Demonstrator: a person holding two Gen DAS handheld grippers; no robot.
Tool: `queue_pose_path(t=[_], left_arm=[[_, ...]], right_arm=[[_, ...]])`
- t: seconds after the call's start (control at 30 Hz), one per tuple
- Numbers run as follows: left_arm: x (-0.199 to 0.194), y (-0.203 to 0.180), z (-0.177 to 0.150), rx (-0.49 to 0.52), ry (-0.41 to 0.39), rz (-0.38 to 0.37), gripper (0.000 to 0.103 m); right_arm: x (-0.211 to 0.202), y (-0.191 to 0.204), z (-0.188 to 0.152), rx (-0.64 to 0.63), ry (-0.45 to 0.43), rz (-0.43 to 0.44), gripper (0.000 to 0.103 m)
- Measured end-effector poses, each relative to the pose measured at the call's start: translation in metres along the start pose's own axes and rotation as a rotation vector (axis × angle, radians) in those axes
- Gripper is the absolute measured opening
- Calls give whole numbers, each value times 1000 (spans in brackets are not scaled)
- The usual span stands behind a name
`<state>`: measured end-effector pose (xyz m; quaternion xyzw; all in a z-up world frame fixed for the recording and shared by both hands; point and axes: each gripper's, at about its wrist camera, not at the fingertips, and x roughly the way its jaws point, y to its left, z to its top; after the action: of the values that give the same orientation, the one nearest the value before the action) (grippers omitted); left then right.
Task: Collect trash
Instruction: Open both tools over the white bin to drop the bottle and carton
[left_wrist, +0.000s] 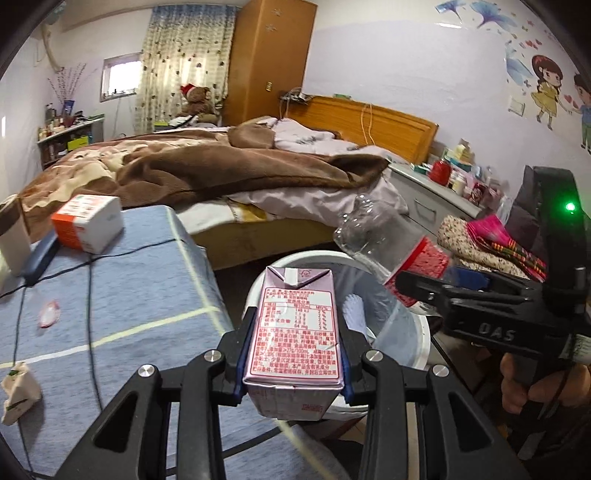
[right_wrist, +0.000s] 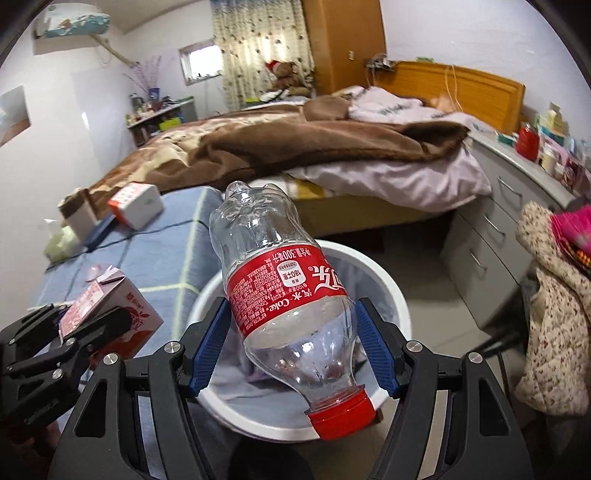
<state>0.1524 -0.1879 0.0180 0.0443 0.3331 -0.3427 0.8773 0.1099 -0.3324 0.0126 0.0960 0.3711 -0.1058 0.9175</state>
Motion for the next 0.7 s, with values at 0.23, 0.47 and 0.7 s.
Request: queue_pose_path(t=[0.23,0.47,0.7], left_arm=[[24,-18,-3,26,42,-9,38],[43,-25,-7,32,85,-29,38],[55,-31,-6,42,105,-40,39]], right_arm=[[19,-22,-8,36,72,-29,70],[34,-37,-12,68,134,-28,70],[44,-45,-14,84,173,-7,71]])
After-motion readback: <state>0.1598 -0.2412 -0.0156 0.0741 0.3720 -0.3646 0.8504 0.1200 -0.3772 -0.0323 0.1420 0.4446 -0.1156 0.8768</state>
